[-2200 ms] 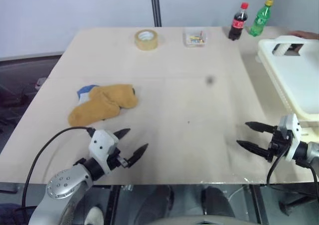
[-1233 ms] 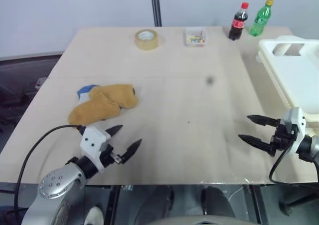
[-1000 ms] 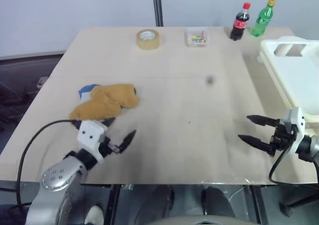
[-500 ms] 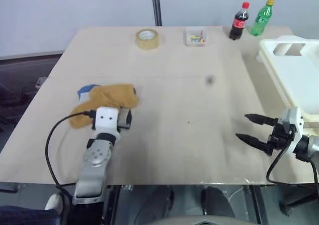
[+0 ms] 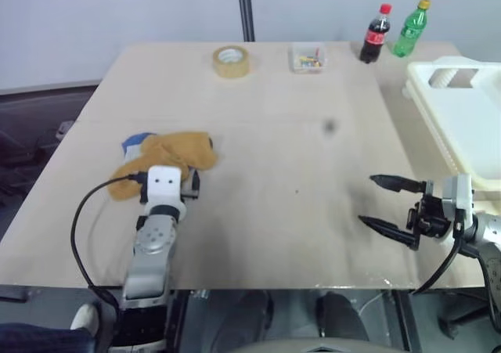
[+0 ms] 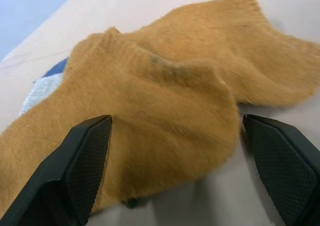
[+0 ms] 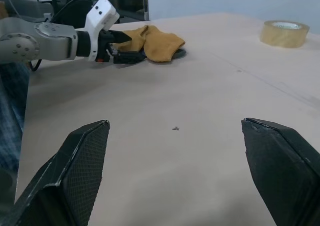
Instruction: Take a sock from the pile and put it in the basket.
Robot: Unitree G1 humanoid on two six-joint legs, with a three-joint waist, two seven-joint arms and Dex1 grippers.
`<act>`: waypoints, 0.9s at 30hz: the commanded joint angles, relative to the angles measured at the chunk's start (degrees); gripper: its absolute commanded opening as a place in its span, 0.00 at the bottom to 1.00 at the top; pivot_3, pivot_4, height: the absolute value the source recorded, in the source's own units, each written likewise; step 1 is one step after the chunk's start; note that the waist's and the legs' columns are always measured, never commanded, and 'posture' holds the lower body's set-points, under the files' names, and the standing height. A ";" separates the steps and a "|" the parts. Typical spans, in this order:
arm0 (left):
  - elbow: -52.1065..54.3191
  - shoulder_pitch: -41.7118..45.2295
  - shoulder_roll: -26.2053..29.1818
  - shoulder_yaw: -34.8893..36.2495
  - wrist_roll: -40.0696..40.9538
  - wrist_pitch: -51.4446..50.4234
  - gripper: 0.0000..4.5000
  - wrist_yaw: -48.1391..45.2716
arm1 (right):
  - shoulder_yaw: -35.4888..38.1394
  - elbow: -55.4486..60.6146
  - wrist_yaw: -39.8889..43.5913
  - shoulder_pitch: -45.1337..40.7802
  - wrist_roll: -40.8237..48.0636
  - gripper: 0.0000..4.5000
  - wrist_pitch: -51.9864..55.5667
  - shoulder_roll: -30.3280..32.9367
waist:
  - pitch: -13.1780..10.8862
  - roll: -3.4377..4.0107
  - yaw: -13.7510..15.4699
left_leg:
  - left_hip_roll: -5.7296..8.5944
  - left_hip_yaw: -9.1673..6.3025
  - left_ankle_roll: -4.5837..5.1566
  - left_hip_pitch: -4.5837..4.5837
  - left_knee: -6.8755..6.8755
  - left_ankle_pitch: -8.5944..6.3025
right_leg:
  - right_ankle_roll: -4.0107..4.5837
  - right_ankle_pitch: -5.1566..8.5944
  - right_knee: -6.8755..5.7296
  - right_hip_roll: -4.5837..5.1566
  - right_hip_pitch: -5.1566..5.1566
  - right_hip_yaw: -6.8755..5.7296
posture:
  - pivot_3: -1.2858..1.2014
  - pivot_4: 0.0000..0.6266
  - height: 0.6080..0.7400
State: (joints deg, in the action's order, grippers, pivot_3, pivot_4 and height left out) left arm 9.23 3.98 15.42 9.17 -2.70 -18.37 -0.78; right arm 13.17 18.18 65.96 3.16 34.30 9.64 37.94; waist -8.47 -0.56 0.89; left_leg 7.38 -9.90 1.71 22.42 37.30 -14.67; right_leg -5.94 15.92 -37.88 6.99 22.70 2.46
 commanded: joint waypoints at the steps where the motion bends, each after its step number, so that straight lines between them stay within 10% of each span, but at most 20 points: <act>1: 0.40 0.67 0.23 0.83 -0.50 0.48 0.88 0.63 | 0.06 1.36 0.43 -1.01 0.49 1.00 -0.92 0.74 | 0.00 0.00 0.00 | 0.00 0.00 0.00 0.00 0.00 0.00 | 0.00 0.00 0.00 0.00 0.00 0.00 | 0.52 0.24 1.00; 10: 5.90 -2.01 0.49 -1.12 0.39 2.59 0.01 -2.65 | -0.23 0.44 0.55 -0.30 -0.68 1.00 -1.97 0.79 | 0.00 0.00 -0.03 | 0.00 0.00 0.00 0.01 0.01 0.00 | 0.00 0.00 0.00 0.01 0.00 0.01 | 0.52 0.24 1.00; 27: 9.27 -2.66 2.09 -0.72 -4.70 -1.03 0.01 -1.11 | -1.51 -0.67 0.12 -0.73 -1.71 1.00 -2.73 0.27 | 0.00 -0.01 0.12 | 0.00 0.00 0.00 0.00 0.01 0.00 | 0.00 0.00 0.00 0.00 -0.01 0.00 | 0.52 0.24 1.00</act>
State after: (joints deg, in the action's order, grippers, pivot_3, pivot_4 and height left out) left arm 18.13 0.55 17.30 7.02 -5.73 -19.56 -3.57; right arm 11.21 16.86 65.89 2.86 32.03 8.24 38.22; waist -8.47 -0.57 1.01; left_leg 7.38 -9.90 1.71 22.43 37.32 -14.67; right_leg -5.94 15.92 -37.88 6.99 22.68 2.45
